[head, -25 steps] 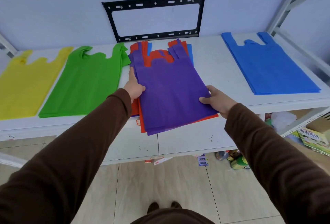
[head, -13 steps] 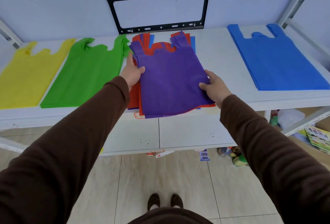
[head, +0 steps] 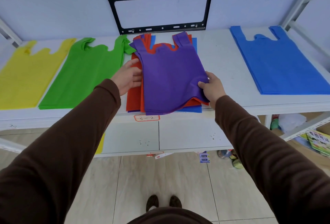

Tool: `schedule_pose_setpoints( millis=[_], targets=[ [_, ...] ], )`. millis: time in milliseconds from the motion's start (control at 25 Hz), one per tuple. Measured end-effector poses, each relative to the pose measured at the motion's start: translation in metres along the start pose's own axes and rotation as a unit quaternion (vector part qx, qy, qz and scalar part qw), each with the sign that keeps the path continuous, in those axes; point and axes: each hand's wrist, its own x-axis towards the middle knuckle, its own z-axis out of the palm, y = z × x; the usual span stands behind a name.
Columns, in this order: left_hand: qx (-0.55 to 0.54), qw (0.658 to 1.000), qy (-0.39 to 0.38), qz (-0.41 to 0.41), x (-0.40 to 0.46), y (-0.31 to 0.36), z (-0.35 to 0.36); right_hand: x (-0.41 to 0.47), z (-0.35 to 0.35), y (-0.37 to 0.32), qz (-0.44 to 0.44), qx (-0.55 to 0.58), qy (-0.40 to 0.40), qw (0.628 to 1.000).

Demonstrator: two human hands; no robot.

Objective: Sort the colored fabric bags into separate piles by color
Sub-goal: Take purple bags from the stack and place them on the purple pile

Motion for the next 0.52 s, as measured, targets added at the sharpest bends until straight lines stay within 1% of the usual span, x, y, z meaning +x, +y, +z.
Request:
schedule_pose_setpoints(
  millis=[120,280,520],
  targets=[
    [0.008,1.0,-0.019,0.007,-0.0043,-0.0031,-0.0029,0.0018,0.0009,0.0052,0.005,0.008,0.0,1.0],
    [-0.022,0.999,-0.039,0.016,-0.0014,-0.0037,-0.007,0.0039,0.0033,0.0065,0.012,0.013,-0.004,1.0],
    [-0.036,0.998,-0.042,0.024,-0.001,-0.0001,-0.0091,0.0043,0.01,0.005,0.012,0.011,-0.007,1.0]
  ],
)
